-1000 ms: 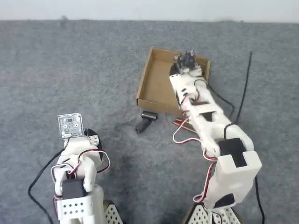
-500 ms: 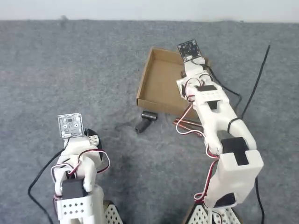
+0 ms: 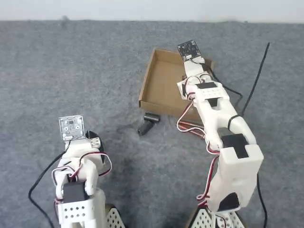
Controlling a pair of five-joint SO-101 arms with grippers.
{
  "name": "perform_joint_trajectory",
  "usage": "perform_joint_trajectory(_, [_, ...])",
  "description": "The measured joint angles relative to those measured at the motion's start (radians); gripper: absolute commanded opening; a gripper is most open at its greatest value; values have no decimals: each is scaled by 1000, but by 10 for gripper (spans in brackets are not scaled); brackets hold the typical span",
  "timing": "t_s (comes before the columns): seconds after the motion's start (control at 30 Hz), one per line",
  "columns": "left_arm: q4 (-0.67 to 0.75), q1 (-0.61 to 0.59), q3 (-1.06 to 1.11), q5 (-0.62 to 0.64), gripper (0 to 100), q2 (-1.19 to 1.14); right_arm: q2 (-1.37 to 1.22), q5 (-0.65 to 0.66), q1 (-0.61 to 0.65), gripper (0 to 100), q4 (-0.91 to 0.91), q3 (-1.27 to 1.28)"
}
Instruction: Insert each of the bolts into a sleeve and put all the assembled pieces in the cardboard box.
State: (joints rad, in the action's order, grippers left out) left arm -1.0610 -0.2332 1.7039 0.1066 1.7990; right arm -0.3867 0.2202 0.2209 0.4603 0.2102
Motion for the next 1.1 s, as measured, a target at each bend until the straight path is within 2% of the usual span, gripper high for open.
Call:
perform_joint_trajectory(0.33, [0, 0, 0, -2, 18, 0, 81, 0, -2, 27, 12, -12])
perform_joint_trajectory(0.5, [0, 0, 0, -2, 18, 0, 221, -11, 5, 6, 201, -12])
perform_joint_trajectory(0.9, [0, 0, 0, -3, 18, 0, 448, -463, 235, 6, 689, -12])
perform_joint_trajectory(1.03, [0, -5, 0, -3, 18, 0, 453, -546, 330, 6, 760, -12])
perform_joint_trajectory(1.1, [0, -5, 0, -3, 18, 0, 453, -637, 368, 6, 767, -11])
